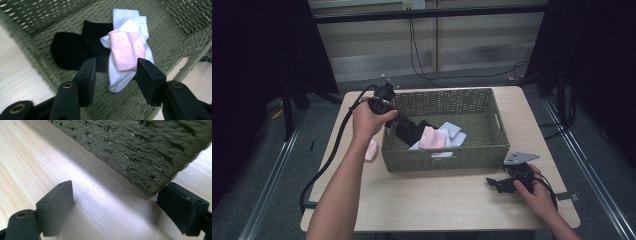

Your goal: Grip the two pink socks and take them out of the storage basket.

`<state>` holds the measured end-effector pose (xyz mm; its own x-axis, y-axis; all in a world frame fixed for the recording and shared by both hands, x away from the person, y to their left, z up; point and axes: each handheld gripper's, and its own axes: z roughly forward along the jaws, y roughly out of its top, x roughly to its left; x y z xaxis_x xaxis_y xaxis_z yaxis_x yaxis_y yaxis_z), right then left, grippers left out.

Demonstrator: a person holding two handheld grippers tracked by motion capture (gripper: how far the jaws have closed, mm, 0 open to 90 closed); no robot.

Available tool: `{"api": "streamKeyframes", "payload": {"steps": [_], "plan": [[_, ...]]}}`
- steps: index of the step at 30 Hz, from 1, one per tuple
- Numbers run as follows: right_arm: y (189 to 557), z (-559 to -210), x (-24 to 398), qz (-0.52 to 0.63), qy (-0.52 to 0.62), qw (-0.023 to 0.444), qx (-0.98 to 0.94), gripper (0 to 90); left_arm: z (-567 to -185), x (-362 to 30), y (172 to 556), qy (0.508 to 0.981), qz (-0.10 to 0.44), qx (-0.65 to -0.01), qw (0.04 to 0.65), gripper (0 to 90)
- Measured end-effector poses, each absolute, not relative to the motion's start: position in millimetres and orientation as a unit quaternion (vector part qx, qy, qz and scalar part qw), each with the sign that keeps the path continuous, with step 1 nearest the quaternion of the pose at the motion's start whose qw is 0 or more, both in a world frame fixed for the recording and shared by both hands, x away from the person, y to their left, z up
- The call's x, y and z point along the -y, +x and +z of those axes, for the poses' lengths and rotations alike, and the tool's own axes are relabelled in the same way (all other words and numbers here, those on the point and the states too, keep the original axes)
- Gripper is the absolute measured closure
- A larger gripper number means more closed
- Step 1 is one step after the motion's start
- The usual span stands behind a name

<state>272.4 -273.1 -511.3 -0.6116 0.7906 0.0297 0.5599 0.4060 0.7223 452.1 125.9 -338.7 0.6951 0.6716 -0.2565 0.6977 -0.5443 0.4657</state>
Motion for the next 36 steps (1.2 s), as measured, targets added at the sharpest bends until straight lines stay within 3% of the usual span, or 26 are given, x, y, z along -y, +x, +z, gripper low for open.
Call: {"api": "streamKeyframes", "payload": {"steps": [26,36], "plan": [[272.4,-511.3,273.1,0.359,0.410,0.161,-0.823,13.2,-383.9,-71.0,464.3,0.894,-0.041,-0.371,0.250,47.9],[272.4,-511.3,273.1,0.359,0.410,0.161,-0.823,13.2,-408.4,-57.8,472.3,0.898,-0.050,-0.372,0.230,41.9]]}}
